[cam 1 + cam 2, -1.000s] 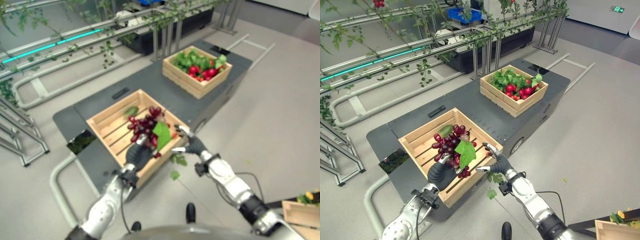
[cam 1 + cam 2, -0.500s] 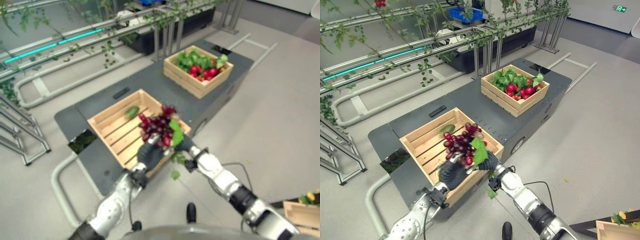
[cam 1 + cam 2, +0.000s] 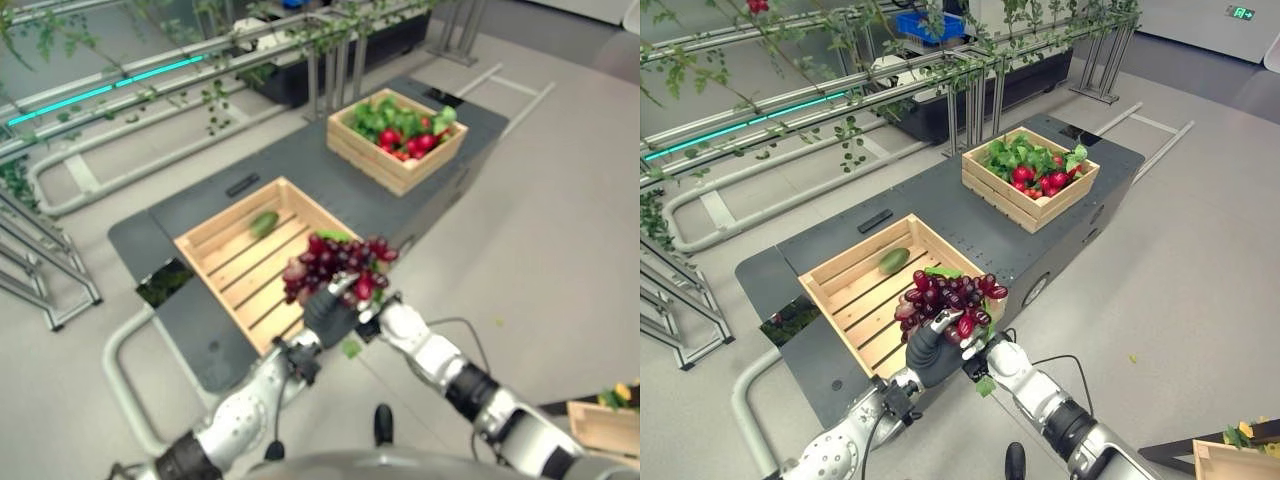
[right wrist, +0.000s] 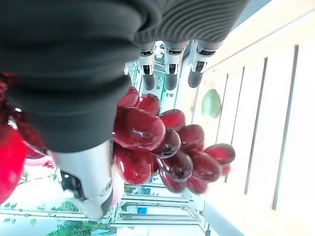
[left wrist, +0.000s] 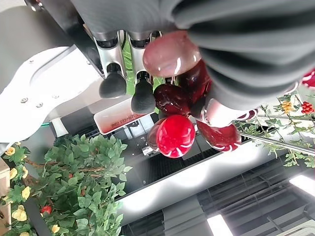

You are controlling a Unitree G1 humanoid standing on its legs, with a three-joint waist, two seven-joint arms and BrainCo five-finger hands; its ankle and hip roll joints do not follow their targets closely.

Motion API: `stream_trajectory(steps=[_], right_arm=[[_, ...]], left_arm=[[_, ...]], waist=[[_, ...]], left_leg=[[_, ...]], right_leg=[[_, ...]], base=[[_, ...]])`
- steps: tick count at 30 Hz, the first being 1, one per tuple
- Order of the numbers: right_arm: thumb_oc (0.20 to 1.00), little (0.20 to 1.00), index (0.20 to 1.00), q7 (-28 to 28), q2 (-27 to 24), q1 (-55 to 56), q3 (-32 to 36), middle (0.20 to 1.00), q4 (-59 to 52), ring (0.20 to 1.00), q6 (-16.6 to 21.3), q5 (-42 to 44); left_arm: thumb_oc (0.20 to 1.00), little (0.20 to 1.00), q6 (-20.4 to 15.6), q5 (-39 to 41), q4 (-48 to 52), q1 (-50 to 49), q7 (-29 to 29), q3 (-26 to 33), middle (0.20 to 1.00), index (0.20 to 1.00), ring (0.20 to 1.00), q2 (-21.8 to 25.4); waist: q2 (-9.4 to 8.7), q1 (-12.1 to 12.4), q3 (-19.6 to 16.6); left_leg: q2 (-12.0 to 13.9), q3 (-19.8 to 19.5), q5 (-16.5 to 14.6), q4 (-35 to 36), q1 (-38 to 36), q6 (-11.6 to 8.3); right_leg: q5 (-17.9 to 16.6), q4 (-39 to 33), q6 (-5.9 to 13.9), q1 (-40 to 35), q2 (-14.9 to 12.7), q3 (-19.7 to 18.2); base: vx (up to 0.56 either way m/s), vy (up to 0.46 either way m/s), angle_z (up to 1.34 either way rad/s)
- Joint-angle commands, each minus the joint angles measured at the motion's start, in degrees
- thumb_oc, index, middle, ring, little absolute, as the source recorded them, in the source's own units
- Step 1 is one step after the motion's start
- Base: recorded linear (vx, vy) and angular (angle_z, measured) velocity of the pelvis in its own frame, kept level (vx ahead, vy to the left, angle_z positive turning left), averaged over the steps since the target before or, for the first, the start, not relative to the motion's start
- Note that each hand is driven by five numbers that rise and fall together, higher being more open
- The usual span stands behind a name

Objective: Pick up the fruits from the basket on one side to the basket on the other side

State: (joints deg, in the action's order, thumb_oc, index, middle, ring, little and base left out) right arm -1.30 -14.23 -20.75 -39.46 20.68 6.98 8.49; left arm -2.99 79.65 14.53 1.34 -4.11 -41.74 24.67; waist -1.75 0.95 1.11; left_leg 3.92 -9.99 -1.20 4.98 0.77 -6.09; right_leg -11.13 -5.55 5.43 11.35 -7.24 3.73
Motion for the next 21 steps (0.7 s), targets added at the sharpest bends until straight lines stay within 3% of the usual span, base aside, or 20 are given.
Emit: stream_trajectory(steps=[1, 5, 6, 7, 21], right_arm=[[1.0, 1.0, 1.0, 0.4, 5.7, -10.2, -2.6, 1.0, 0.2, 1.0, 2.7, 2.0], [1.0, 1.0, 1.0, 0.4, 6.8, -11.5, -3.3, 1.0, 0.6, 1.0, 2.9, 2.6], [0.473, 0.473, 0.473, 0.1, 7.2, -12.0, -3.6, 0.473, 1.0, 0.473, 2.9, 2.9], [0.2, 0.2, 0.2, -0.1, 7.3, -12.2, -3.7, 0.2, 1.1, 0.2, 2.9, 2.8], [0.2, 0.2, 0.2, -0.9, 7.4, -11.7, -4.5, 0.2, 1.4, 0.2, 3.0, 1.4]], left_arm=[[0.2, 0.2, 0.2, 1.0, 7.7, 6.7, -3.7, -4.0, 0.2, 0.2, 0.2, -2.9], [0.2, 0.2, 0.3, 1.0, 7.7, 7.3, -3.6, -4.8, 0.2, 0.2, 0.2, -3.3], [0.2, 0.2, 0.4, 1.0, 7.5, 7.7, -3.5, -5.2, 0.2, 0.2, 0.2, -3.5], [0.2, 0.2, 0.3, 1.1, 7.5, 7.8, -3.6, -5.4, 0.2, 0.2, 0.2, -3.5], [0.2, 0.2, -1.0, 0.9, 7.5, 8.1, -2.9, -4.9, 0.2, 0.2, 0.2, -3.6]], waist=[[-0.67, 1.2, 0.9], [-0.63, 1.3, 0.9], [-0.63, 1.4, 1.0], [-0.63, 1.4, 1.0], [-0.89, 1.3, 0.6]], left_leg=[[-4.4, -2.8, -1.4, -0.1, 2.2, 3.88], [-4.4, -2.9, -1.3, -0.1, 2.4, 3.89], [-4.4, -2.9, -1.3, -0.1, 2.4, 3.89], [-4.4, -2.9, -1.3, -0.1, 2.4, 3.89], [-4.4, -2.9, -1.5, -0.1, 2.2, 3.87]], right_leg=[[9.8, 0.5, 2.2, -6.2, 1.2, 0.5], [9.7, 0.5, 2.22, -6.1, 1.1, 0.4], [9.7, 0.5, 2.19, -6.1, 1.1, 0.5], [9.7, 0.5, 2.19, -6.1, 1.1, 0.4], [9.8, 0.5, 2.12, -6.3, 1.2, 0.4]], base=[[0.0, 0.0, 0.0], [0.0, 0.0, 0.0], [0.0, 0.0, 0.0], [0.0, 0.0, 0.0], [0.0, 0.0, 0.0]])
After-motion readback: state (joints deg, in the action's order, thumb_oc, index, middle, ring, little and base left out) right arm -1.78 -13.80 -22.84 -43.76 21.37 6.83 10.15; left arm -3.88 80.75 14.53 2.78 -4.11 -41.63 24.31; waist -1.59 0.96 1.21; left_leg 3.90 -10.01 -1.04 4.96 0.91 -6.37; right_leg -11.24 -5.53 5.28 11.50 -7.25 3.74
